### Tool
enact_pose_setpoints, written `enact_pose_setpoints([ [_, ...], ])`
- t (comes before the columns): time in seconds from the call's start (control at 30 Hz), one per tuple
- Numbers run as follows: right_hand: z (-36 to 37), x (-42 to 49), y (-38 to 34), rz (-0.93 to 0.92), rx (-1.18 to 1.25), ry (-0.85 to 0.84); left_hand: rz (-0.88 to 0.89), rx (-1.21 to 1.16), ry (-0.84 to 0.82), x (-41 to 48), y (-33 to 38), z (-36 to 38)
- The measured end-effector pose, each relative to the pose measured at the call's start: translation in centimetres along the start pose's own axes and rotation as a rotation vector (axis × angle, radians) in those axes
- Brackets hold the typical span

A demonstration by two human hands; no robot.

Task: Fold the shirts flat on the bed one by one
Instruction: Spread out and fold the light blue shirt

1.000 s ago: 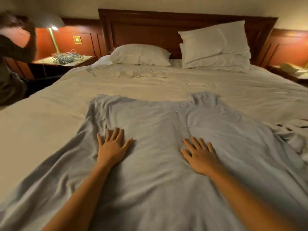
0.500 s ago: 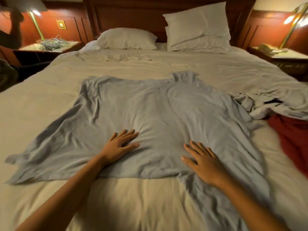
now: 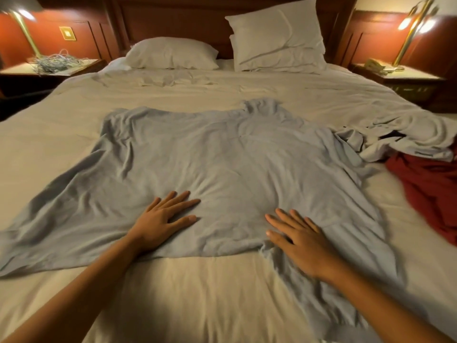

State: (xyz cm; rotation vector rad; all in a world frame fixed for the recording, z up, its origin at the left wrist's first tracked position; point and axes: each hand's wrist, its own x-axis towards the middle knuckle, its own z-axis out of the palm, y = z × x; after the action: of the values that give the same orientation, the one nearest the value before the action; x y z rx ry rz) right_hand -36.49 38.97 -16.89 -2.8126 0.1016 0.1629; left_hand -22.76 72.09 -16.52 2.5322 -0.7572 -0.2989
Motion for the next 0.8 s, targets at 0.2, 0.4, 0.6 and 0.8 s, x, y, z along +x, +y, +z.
enact_pose_setpoints([
  [0.2, 0.3, 6.6, 0.6, -0.022, -0.113, 0.025, -0.031, 0.145, -0.002, 4.7, -2.5, -0.6],
  [0.4, 1.2, 8.9, 0.1, -0.017, -0.195, 0.124, -0.041, 0.173, 0.049, 6.0, -2.8, -0.6],
  [0.6, 0.9, 8.5, -0.1, -0.006, -0.212, 0.087, -0.066, 0.164, 0.05, 5.3, -2.2, -0.6],
  [0.8, 0.1, 6.7, -1.1, -0.002, -0.032, 0.039, -0.106, 0.002, 0.04, 3.7, -0.8, -0.8],
])
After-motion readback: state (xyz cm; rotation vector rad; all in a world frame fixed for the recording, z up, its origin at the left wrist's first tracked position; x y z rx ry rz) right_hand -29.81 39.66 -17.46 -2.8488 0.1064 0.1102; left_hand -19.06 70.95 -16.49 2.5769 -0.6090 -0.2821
